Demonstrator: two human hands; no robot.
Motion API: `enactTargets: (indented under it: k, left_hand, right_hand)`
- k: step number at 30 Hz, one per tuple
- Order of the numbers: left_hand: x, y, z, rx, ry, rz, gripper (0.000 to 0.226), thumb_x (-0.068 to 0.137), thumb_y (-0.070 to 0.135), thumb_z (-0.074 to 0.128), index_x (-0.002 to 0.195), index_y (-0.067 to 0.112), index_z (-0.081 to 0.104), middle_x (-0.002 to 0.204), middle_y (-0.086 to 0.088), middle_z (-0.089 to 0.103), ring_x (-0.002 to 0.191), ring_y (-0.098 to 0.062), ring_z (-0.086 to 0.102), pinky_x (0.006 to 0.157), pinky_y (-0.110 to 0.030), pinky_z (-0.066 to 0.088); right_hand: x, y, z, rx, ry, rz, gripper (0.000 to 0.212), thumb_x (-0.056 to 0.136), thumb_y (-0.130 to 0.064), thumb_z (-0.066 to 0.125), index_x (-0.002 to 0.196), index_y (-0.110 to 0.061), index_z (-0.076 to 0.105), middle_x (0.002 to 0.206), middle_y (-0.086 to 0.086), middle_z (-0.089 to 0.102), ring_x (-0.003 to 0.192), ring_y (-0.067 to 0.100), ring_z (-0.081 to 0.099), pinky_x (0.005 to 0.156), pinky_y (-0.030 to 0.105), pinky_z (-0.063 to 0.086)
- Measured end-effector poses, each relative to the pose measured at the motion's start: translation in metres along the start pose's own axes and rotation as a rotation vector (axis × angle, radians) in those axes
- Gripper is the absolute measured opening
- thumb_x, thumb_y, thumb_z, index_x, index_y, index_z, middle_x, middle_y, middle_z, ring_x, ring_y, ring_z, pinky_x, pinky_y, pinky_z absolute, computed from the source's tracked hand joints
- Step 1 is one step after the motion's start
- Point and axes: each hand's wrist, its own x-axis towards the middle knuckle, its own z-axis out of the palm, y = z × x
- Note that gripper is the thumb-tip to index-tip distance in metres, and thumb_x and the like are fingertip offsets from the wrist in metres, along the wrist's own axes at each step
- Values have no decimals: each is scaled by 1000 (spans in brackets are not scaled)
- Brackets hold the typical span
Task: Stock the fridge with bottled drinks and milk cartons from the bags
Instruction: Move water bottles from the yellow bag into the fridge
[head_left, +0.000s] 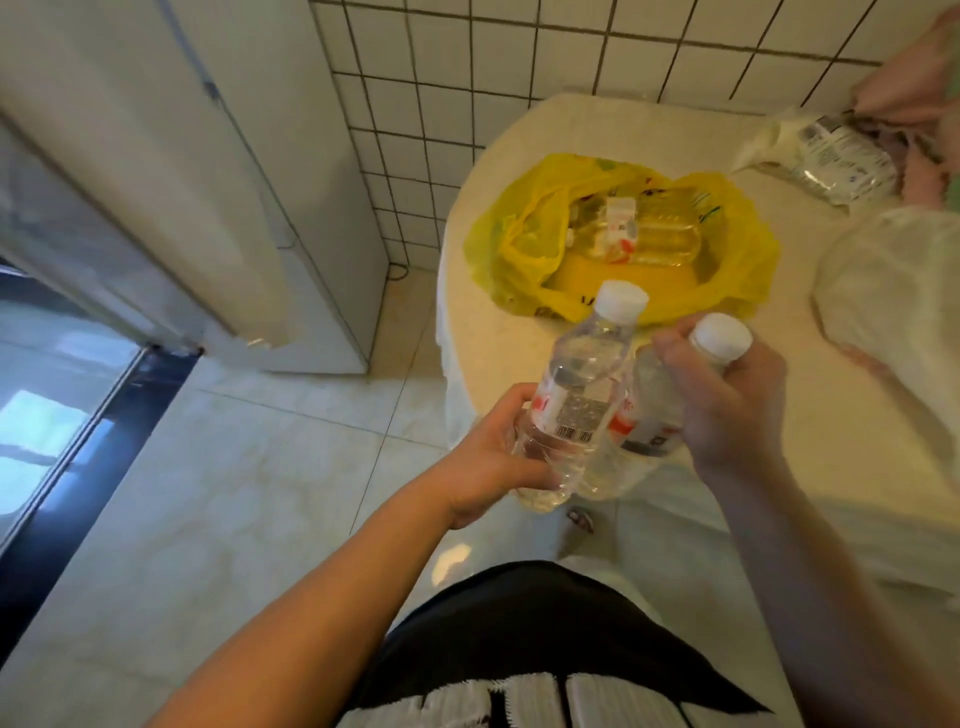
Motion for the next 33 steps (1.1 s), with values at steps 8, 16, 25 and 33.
enactTargets:
  k: [8, 16, 25, 33]
  left_hand:
    - [-154, -59, -73, 26, 285, 41, 92, 72, -9, 75, 144, 30, 33, 128, 3, 63, 118, -14, 63, 87, -24, 55]
    - [-269, -101, -139, -61, 736, 98, 89, 73, 3, 81, 143, 34, 34, 127, 9, 60, 112, -6, 63, 81, -19, 55]
    - [-335, -114, -234, -221, 1127, 120, 71, 74, -2, 77, 133, 24, 48, 117, -1, 67, 106, -16, 68, 94, -40, 56]
    - [-357, -82, -347, -130, 1411, 74, 64, 65, 13, 75, 119, 32, 47, 111, 1, 61, 98, -15, 64, 89, -42, 57]
  right_hand:
    - [-113, -26, 99, -46, -313, -78, 25, 78, -33, 67, 77, -8, 65, 78, 11, 69, 77, 21, 65, 69, 34, 54]
    - [-180, -73, 227, -30, -662, -131, 10, 84, -9, 72, 76, -12, 67, 78, -9, 68, 74, 3, 62, 65, 9, 43]
    - [-213, -101, 381, 86, -969, -159, 15, 83, -16, 72, 76, -25, 63, 74, -22, 65, 74, -1, 62, 66, 9, 47]
    - [-210, -128, 543, 104, -1089, -232, 14, 84, -24, 72, 85, -13, 64, 77, -12, 62, 75, -2, 60, 66, 5, 44]
